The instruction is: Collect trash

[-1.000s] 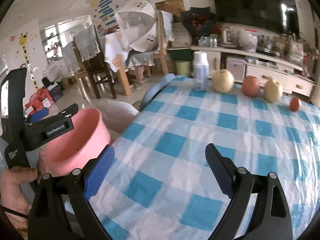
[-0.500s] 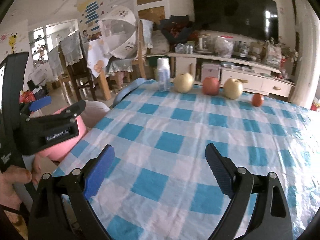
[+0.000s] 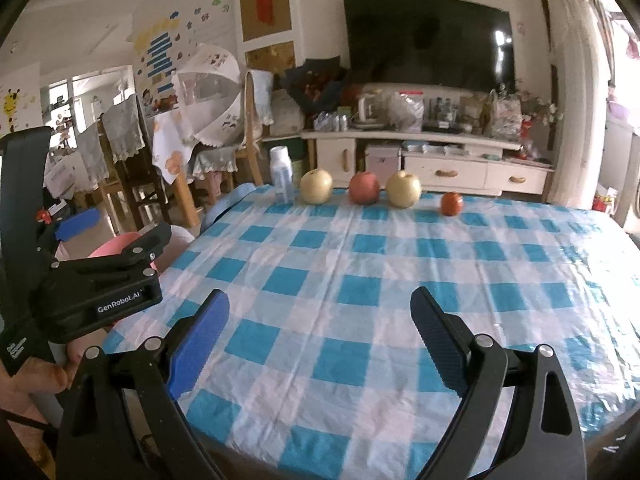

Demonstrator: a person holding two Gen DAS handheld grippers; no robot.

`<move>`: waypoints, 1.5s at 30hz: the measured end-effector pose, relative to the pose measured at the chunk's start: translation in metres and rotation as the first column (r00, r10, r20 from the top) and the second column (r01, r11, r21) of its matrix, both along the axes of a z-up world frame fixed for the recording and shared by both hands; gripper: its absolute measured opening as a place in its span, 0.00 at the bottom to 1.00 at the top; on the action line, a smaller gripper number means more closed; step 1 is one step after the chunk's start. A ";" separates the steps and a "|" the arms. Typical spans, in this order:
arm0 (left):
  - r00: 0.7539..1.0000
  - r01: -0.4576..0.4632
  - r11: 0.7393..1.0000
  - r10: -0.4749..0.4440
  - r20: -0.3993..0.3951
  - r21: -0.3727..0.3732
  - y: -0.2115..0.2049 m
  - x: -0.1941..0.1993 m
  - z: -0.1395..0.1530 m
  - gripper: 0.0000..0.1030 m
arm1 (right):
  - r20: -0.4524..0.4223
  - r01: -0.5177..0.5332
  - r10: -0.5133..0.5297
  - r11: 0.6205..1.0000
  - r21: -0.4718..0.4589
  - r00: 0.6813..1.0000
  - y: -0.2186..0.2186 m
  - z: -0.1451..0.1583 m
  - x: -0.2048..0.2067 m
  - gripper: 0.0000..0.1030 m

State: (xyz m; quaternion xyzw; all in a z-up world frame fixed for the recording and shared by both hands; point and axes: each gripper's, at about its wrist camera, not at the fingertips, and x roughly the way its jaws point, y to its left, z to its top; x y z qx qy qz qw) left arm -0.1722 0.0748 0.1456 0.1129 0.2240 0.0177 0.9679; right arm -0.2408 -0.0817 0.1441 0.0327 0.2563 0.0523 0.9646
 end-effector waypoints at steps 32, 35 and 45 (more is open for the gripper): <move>0.987 0.103 0.994 -0.097 0.127 -0.045 -0.049 -0.083 0.066 0.96 | 0.184 0.209 -0.207 0.978 0.013 0.961 -0.071 0.060 -0.095 0.92; 0.986 0.106 0.993 -0.098 0.135 -0.051 -0.049 -0.085 0.070 0.96 | 0.191 0.212 -0.210 0.977 0.008 0.959 -0.072 0.061 -0.097 0.92; 0.986 0.102 0.993 -0.094 0.136 -0.056 -0.048 -0.086 0.072 0.96 | 0.194 0.215 -0.211 0.977 0.002 0.958 -0.072 0.061 -0.099 0.92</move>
